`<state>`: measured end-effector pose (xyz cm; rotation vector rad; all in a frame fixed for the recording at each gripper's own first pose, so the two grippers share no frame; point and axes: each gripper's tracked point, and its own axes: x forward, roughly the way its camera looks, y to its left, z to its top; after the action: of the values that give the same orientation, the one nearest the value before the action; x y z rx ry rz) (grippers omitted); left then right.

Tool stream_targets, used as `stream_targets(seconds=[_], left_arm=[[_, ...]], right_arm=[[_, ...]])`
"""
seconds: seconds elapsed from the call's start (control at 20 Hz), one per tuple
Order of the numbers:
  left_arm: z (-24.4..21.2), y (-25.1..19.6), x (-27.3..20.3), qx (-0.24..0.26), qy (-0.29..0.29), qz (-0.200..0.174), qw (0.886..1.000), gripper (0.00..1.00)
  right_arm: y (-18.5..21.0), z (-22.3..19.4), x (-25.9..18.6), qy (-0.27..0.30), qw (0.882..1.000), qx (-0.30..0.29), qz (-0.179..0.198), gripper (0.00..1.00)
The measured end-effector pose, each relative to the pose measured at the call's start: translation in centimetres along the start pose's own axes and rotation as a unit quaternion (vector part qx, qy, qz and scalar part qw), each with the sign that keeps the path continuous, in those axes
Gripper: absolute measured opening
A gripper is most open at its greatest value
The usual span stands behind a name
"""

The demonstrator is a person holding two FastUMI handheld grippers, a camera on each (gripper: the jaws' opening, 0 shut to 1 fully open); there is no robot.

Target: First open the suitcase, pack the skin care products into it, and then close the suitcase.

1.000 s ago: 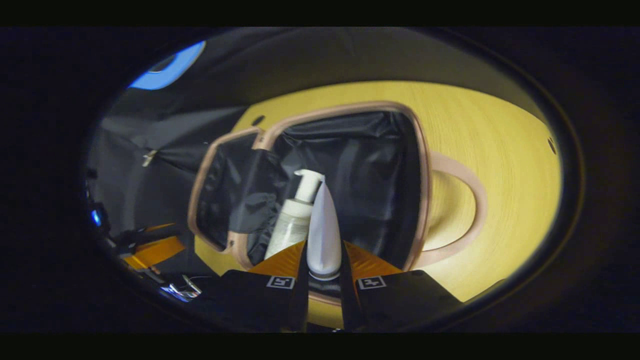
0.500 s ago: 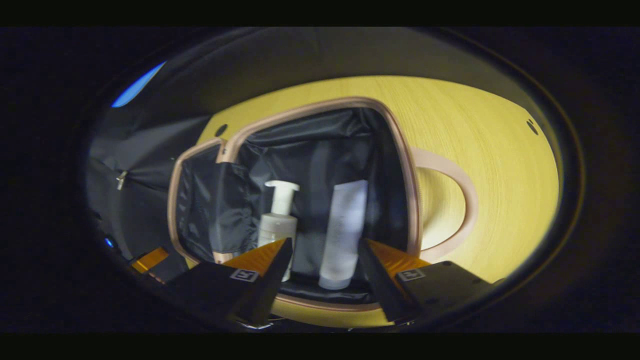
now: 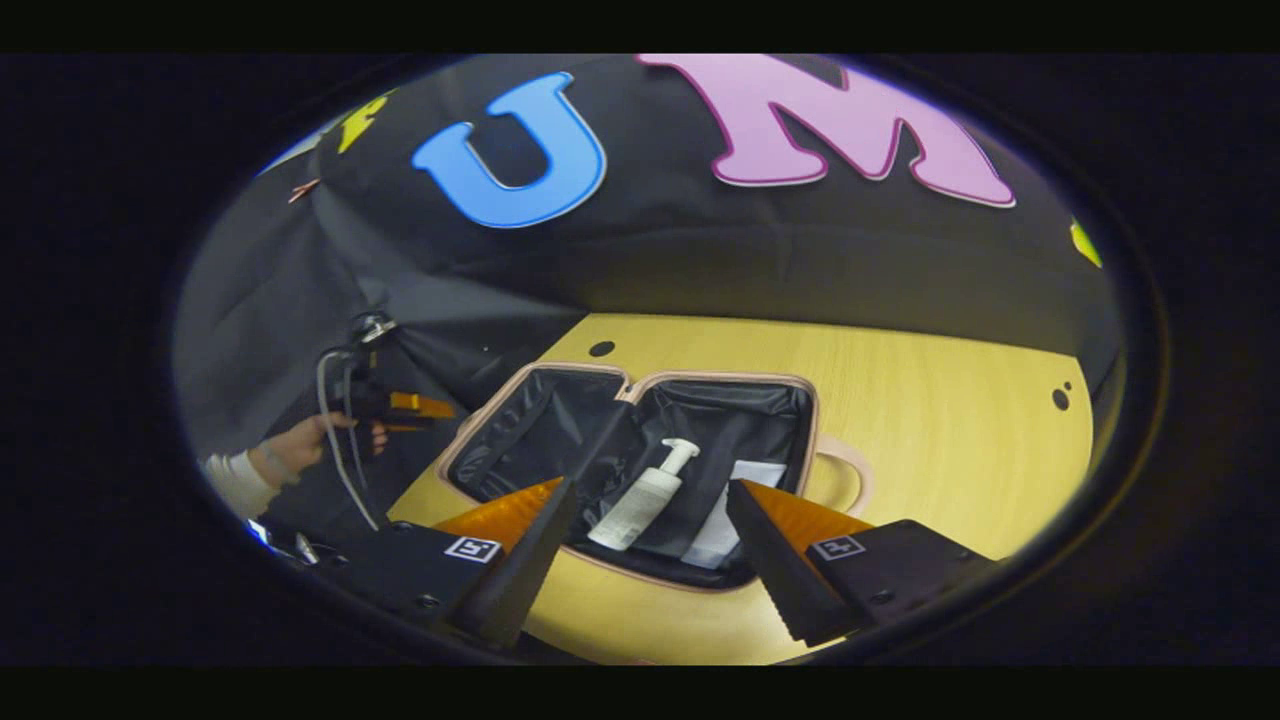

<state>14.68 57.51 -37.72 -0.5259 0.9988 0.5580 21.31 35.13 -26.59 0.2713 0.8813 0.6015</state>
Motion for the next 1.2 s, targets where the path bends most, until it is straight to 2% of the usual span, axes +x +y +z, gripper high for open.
stream_targets(seconds=[0.15, 0.25, 0.4, 0.5, 0.6, 0.65, 0.7, 0.85, 1.0, 1.2], left_arm=[[0.0, 1.4, 3.6, 0.022, 0.019, 0.022, 0.999, 0.89], [-0.9, 1.0, 5.0, 0.031, 0.035, 0.015, 0.999, 0.87], [-1.9, 0.3, 6.9, 0.044, 0.06, 0.006, 0.997, 0.84], [-1.5, 1.2, 7.9, 0.084, 0.052, 0.036, 0.994, 0.82], [-1.6, -0.4, 7.9, 0.116, 0.062, 0.017, 0.991, 0.62], [-1.8, -0.5, 9.2, 0.136, 0.062, 0.034, 0.988, 0.4], [-1.5, -0.5, 8.5, 0.153, 0.064, 0.043, 0.985, 0.18], [-0.4, -0.8, 7.4, 0.154, 0.048, 0.027, 0.987, 0.1], [1.2, -1.4, 4.9, 0.156, 0.031, 0.002, 0.987, 0.08], [4.8, -4.9, -0.8, 0.132, -0.013, -0.063, 0.989, 0.08]], right_arm=[[-0.5, -1.5, -2.3, 0.005, 1.0, 0.027, -0.01, 0.96], [-1.0, -2.8, -3.5, 0.015, 0.999, 0.05, -0.017, 0.96], [-2.9, -4.3, -5.0, 0.028, 0.997, 0.052, -0.045, 0.96], [-3.2, -4.7, -5.7, 0.03, 0.997, 0.054, -0.052, 0.96], [-3.2, -4.5, -6.2, 0.022, 0.996, 0.06, -0.054, 0.96], [-3.0, -4.2, -6.5, 0.016, 0.997, 0.063, -0.053, 0.96], [-2.8, -4.2, -6.6, 0.011, 0.997, 0.062, -0.051, 0.96], [-2.8, -4.5, -7.4, 0.008, 0.997, 0.045, -0.054, 0.96], [-2.4, -5.0, -8.0, 0.006, 0.998, 0.035, -0.049, 0.96], [-1.8, -4.7, -8.5, -0.005, 0.999, 0.029, -0.031, 0.96]])
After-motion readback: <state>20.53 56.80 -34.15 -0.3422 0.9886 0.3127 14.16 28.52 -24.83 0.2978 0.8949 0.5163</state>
